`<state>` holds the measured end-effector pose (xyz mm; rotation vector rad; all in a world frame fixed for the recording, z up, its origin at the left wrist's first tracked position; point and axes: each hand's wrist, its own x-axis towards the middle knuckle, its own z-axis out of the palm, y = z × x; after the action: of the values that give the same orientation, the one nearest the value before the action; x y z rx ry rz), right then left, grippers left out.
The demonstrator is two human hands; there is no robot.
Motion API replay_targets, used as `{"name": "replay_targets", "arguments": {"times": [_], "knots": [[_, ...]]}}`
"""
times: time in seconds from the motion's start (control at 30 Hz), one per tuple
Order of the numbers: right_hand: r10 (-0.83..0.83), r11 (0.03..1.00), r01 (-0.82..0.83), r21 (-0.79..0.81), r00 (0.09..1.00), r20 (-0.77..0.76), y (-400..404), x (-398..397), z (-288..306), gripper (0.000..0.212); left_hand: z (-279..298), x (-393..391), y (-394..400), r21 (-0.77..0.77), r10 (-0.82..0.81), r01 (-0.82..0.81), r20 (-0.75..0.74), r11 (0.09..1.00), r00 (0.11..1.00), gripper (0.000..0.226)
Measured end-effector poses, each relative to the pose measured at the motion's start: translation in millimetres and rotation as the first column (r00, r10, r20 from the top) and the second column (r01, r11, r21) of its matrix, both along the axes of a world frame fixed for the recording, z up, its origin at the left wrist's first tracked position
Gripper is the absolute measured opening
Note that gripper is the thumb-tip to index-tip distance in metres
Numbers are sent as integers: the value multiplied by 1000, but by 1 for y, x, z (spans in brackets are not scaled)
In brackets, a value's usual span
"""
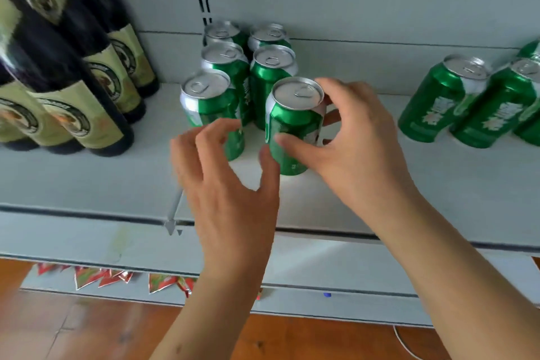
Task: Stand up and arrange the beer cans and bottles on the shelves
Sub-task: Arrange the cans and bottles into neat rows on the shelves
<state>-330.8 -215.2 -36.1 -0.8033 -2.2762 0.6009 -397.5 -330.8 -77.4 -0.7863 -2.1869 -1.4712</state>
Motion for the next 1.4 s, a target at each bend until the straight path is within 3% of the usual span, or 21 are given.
{"name": "replay_targets", "arguments": {"times": [0.07, 0.17, 0.37, 0.43, 0.5, 0.57, 0.63, 0.7, 0.77, 0.9, 1.07, 1.17, 1.23, 1.3, 1.4], "knots": [[23, 1000, -23, 14, 1000, 10, -9, -16, -1, 67, -3, -16, -10, 53, 31, -40, 153, 998, 988, 51], [9, 1000, -9, 22, 1000, -13, -15, -34, -8, 66, -8, -32, -14, 23, -57, 52, 320, 998, 946, 58], [-48, 998, 51, 27, 994, -100, -18, -41, -22, 71, -15, -33, -19, -66, -121, 143, 269, 988, 956, 74], [-29, 999, 31, 23, 996, -83, -17, -36, -22, 76, -13, -27, -23, -66, -60, 82, 287, 994, 956, 71], [-63, 996, 68, 50, 993, -95, -13, -23, -18, 75, -6, -12, -24, -7, -19, 21, 172, 1000, 985, 58], [-129, 986, 146, 84, 975, -178, -1, -3, -8, 61, 0, 11, -17, 41, -117, 115, 57, 993, 991, 43], [-193, 962, 227, 150, 959, -210, 18, 22, 2, 48, 3, 36, 0, -11, -309, 310, 54, 951, 949, 37], [-259, 933, 291, 211, 951, -169, 44, 43, 10, 44, 6, 57, 22, -69, -443, 455, 138, 888, 886, 37], [-307, 912, 321, 256, 947, -93, 73, 57, 16, 51, 4, 71, 47, -128, -466, 498, 214, 858, 858, 39], [-442, 825, 263, 500, 852, 280, 126, 78, 19, 73, -1, 83, 97, -278, -457, 526, 277, 803, 845, 53], [-290, 879, -13, 477, 778, 557, 170, 100, 33, 78, -5, 96, 161, -392, -364, 493, 360, 777, 859, 72], [-58, 952, -115, 283, 841, 537, 176, 102, 47, 64, -7, 99, 189, -340, -317, 454, 389, 823, 865, 56], [8, 954, -152, 258, 874, 487, 173, 100, 47, 61, -2, 100, 192, -285, -280, 391, 361, 875, 889, 44], [57, 947, -178, 269, 914, 402, 169, 89, 42, 62, 7, 98, 178, -241, -215, 269, 225, 933, 950, 38], [135, 978, -167, 123, 964, 231, 165, 54, 32, 68, 24, 82, 143, -178, 53, -77, -140, 981, 989, 41]]}}
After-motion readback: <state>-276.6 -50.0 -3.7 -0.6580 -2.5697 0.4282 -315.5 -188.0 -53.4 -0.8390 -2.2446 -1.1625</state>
